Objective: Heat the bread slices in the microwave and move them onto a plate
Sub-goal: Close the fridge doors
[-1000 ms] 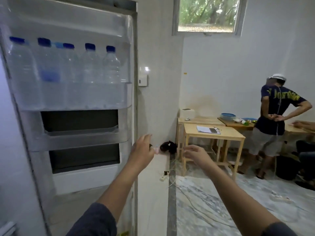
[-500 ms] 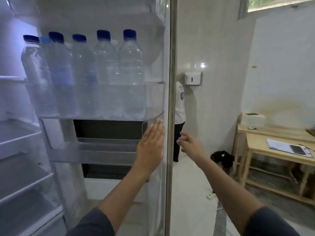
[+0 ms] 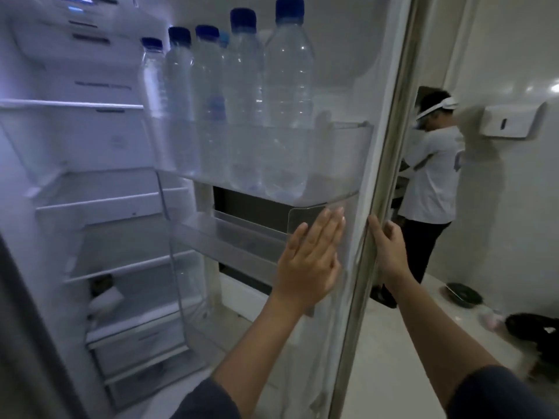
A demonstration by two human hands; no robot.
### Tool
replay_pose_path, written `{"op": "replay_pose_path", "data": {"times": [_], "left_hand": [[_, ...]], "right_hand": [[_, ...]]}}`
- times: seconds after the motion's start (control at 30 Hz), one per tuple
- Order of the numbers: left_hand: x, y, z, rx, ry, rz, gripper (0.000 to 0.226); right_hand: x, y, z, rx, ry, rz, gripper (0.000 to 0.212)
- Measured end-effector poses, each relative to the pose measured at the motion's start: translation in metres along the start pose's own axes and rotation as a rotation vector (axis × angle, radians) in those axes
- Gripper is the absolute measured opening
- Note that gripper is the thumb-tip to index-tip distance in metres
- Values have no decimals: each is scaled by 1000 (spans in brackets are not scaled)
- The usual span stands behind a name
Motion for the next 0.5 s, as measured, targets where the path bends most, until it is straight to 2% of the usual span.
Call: {"op": "replay_pose_path", "data": {"times": [0.07,0.17,0.27,0.5], "left_hand": [[0,1,0,24,42,9,57],[-3,4,-3,69,51,21,58],[-5,12,-10,67,50,27,59],[-27,32,-43,30,65,-3,59]], "right_hand": [[1,4,-1,-13,13,-20,30],[-4,5,-2,-42,47,-72,30],[-12,4,-3,-49,55,-45,27],[-55,-14,-7,-72,80,23,42]]}}
Point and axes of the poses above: each hand's wrist, its own x-axis towards the middle knuckle, its own y-axis out of the back of the hand, z = x × y, the point moved 6 cm from there along x, towards the middle knuckle
